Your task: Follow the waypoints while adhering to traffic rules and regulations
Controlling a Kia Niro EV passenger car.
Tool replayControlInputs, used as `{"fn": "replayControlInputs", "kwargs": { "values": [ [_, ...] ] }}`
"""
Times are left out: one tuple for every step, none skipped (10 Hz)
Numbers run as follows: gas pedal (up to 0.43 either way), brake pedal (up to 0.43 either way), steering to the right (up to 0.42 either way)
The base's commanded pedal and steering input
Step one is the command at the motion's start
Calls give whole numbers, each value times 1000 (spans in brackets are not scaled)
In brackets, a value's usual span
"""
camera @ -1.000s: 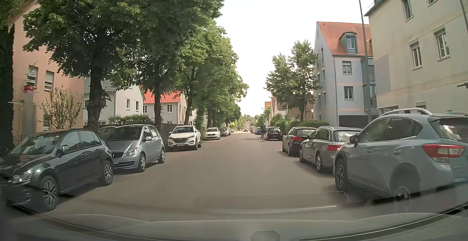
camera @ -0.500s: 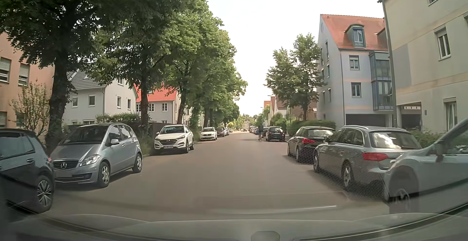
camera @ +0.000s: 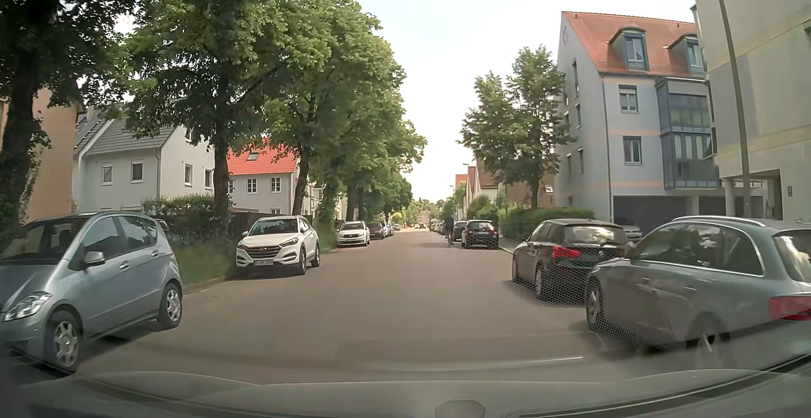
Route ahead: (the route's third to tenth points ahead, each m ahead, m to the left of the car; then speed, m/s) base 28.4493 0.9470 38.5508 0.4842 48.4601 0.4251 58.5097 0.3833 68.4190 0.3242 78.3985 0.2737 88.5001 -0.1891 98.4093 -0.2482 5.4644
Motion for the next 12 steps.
{"fn": "replayControlInputs", "kwargs": {
  "values": [
    [87,0,3],
    [87,0,3],
    [87,0,3],
    [87,0,3],
    [87,0,3],
    [87,0,3],
    [87,0,3],
    [87,0,2],
    [87,0,1],
    [87,0,0],
    [87,0,-1],
    [87,0,-1]
  ]
}}
